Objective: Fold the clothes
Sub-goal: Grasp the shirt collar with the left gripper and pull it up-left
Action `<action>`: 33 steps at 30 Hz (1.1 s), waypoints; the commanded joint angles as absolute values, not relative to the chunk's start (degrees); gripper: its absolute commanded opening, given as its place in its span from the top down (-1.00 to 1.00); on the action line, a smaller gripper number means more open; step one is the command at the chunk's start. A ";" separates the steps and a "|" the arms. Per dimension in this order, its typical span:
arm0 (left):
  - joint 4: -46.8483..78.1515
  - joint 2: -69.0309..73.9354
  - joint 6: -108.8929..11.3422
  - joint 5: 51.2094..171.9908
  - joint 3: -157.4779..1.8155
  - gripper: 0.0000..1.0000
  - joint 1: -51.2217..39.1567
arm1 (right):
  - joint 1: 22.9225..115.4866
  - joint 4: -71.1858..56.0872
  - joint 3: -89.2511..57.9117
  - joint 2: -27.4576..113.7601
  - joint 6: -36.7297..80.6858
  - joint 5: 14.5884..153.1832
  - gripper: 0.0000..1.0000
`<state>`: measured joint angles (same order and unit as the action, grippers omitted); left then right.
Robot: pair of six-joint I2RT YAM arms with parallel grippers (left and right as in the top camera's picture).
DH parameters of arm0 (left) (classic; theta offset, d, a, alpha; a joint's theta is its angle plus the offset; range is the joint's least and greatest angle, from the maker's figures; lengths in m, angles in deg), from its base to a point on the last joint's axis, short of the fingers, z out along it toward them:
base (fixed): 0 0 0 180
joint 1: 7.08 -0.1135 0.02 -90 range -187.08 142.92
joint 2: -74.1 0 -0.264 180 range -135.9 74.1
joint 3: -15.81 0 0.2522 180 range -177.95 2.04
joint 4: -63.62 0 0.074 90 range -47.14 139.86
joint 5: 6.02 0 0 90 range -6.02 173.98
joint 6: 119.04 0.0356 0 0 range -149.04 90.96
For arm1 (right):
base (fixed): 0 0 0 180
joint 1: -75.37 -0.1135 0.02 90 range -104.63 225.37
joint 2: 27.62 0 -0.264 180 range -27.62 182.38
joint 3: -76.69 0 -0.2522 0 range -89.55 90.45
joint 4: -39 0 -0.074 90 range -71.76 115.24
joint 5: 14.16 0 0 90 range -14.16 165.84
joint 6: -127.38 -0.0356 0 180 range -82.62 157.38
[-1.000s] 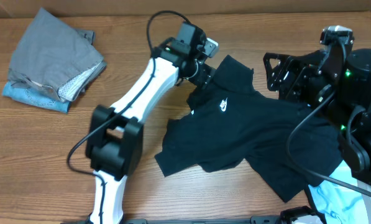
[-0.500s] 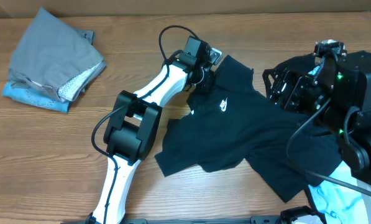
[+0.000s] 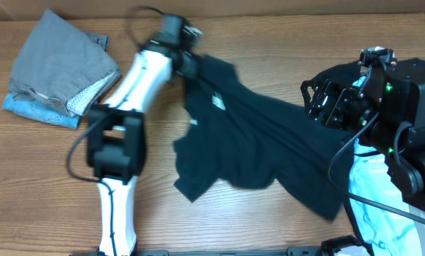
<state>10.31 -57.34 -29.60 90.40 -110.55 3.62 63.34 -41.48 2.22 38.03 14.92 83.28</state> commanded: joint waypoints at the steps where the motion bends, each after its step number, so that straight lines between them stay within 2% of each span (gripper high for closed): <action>1: 11.09 -51.44 -30.71 89.66 -115.10 0.19 -1.87 | 63.51 -41.20 3.16 38.09 14.83 82.85 -0.70; 2: 10.90 -51.44 -30.71 91.62 -115.60 -0.25 -2.70 | 63.51 -41.11 3.16 38.16 14.85 82.65 -0.70; 4: 9.06 -51.37 -30.71 95.23 -116.56 -0.74 -4.05 | 63.51 -41.13 3.16 38.35 14.83 82.17 -0.71; 10: -7.70 -50.43 -26.54 97.13 -121.17 -0.75 -5.54 | 63.51 -41.77 3.14 39.95 14.83 81.60 -0.77; 13: -20.07 -47.83 -24.94 97.07 -122.31 -0.52 -5.54 | 63.51 -42.64 3.14 41.54 14.81 80.66 -0.76; 14: -22.43 -47.17 -25.01 96.21 -122.31 -0.54 -5.54 | 63.51 -42.79 3.14 41.72 14.81 80.53 -0.76; 16: -26.46 -45.84 -28.98 92.43 -122.31 -1.00 -5.56 | 63.51 -42.90 3.16 41.87 14.83 80.57 -0.76; 20: -33.71 -42.41 -31.02 91.05 -122.31 -1.00 -6.22 | 63.51 -42.60 3.16 40.63 14.83 80.57 -0.81; 22: -37.21 -40.64 -31.30 90.97 -122.31 -1.00 -6.22 | 63.51 -42.68 3.16 40.04 14.83 80.57 -0.99; 28: -46.43 -37.32 -34.93 85.13 -122.00 -1.00 -5.96 | 63.51 -43.86 3.05 40.41 14.92 79.63 -1.00; 33: -46.94 -34.21 -36.46 85.66 -115.67 -1.00 -5.48 | 65.28 -49.63 2.13 45.44 13.61 75.31 -1.00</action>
